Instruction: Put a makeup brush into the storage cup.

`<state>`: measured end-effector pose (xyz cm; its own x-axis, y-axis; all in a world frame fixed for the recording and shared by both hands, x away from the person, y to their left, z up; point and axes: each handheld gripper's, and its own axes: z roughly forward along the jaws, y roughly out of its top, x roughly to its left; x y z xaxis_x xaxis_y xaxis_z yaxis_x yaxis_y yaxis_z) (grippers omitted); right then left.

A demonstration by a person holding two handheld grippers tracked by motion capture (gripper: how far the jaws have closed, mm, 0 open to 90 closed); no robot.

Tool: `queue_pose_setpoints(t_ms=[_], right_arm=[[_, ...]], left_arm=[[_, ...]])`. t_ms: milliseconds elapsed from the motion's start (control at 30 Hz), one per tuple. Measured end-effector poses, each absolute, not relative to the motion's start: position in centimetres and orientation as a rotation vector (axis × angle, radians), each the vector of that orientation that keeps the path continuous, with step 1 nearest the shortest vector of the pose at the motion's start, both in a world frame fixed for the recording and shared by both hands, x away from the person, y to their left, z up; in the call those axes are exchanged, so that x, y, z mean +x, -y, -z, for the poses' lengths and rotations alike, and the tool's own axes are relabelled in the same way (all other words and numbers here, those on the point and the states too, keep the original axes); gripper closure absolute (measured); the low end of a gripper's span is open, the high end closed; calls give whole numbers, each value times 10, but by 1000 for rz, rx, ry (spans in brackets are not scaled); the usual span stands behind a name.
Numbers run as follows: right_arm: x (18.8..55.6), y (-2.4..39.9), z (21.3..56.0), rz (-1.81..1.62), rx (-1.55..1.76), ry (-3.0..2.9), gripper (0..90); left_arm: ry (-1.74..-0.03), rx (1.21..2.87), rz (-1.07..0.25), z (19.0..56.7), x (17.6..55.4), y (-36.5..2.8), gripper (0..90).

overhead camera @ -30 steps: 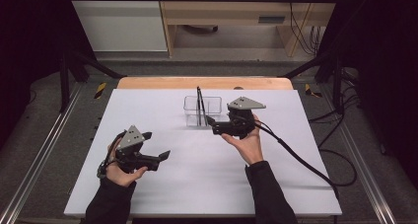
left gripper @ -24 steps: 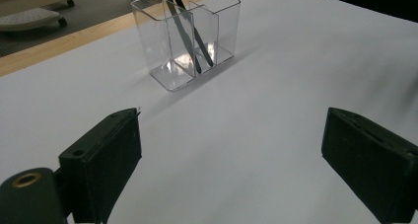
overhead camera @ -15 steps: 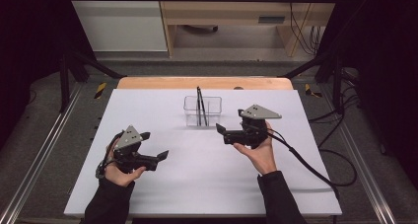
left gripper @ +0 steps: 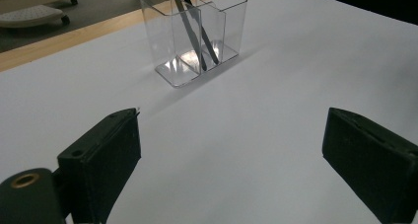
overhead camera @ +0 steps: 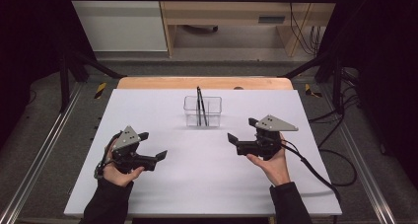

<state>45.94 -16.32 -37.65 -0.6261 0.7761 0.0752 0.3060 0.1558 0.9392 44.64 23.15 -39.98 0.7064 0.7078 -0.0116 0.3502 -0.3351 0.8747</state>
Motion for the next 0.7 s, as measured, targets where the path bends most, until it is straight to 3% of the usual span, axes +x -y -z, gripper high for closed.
queue_pose_setpoints(t_ms=[700], right_arm=[[437, 203, 400, -1497, 1084, -1978, 95]], left_arm=[[-820, 1963, -473, 404, 446, -231, 64]])
